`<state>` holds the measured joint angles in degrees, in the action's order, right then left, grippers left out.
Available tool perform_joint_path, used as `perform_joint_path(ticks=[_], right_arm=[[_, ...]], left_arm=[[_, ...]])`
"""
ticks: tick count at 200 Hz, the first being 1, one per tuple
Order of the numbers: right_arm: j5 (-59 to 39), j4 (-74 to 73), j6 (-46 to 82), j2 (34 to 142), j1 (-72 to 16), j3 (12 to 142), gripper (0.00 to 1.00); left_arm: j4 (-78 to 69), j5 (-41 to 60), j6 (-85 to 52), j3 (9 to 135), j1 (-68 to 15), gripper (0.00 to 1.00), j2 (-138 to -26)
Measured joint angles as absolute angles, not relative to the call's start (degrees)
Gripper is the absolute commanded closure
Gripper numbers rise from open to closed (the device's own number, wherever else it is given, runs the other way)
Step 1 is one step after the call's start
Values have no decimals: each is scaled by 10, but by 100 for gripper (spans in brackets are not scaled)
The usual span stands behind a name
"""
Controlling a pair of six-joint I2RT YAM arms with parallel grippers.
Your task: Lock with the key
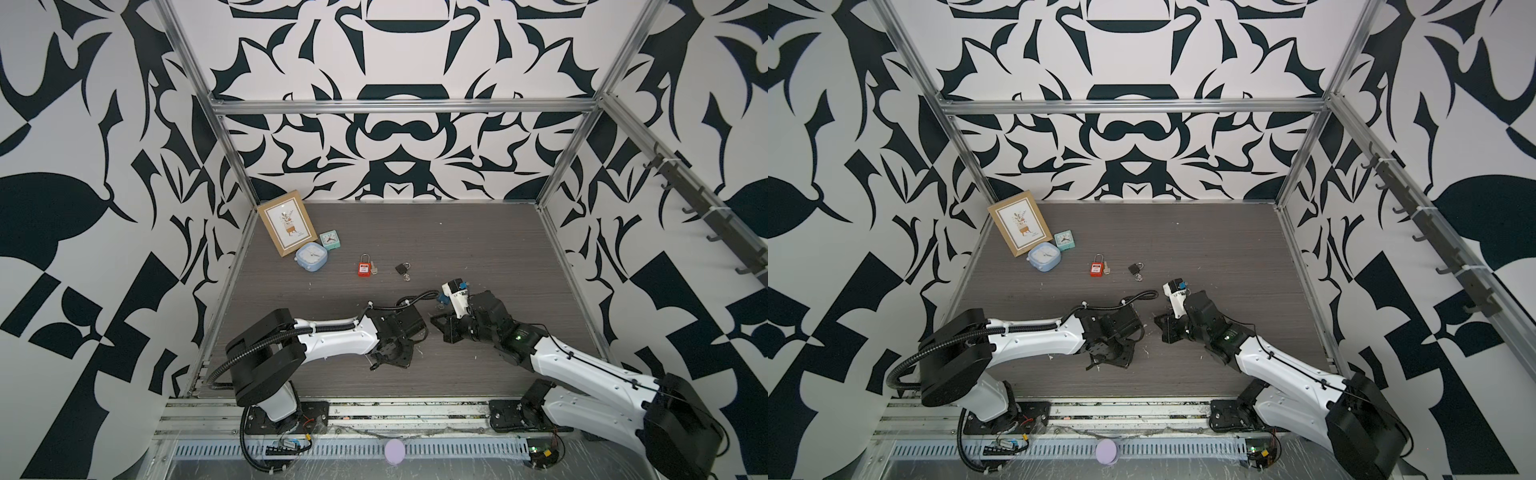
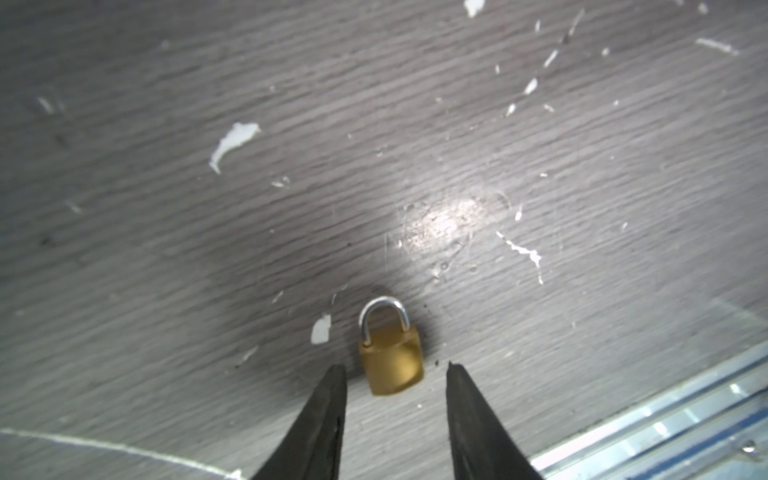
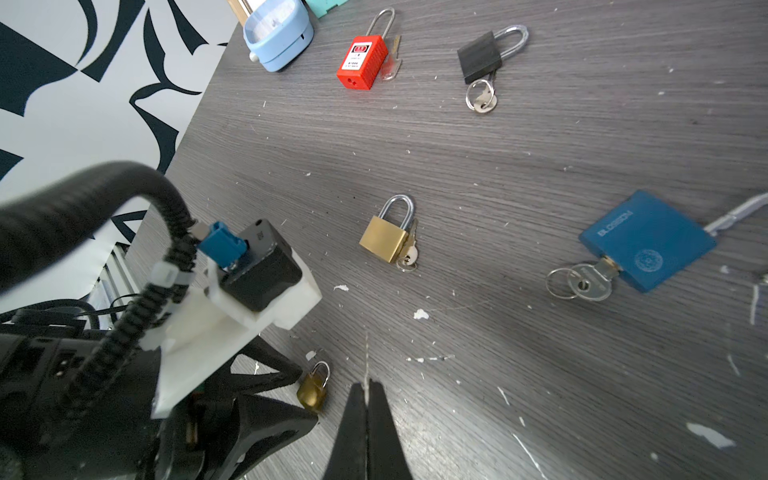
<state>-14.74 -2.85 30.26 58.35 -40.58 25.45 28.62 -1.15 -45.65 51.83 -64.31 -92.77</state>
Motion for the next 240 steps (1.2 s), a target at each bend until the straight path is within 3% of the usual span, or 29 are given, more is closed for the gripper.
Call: perform_joint_path(ticks=[42,97,124,167,240], right_arm=[[-159,-25,311,592,-406,255,100],[-209,8,337,640,-408,261,100],[-234,22,349,686,-425,279,100],[-261,31,363,757,-460,305,100],[-275,32,368,843,-480,346,100]], left_arm=[[290,-58,-453,518,-643,34,-886],[243,-229,-386,492,-630,1,-660],[218,-288,-343,468,-591,1,-595],[194,-291,-317,441,-509,1,-557],[185,-282,-310,426,-497,0,-556]])
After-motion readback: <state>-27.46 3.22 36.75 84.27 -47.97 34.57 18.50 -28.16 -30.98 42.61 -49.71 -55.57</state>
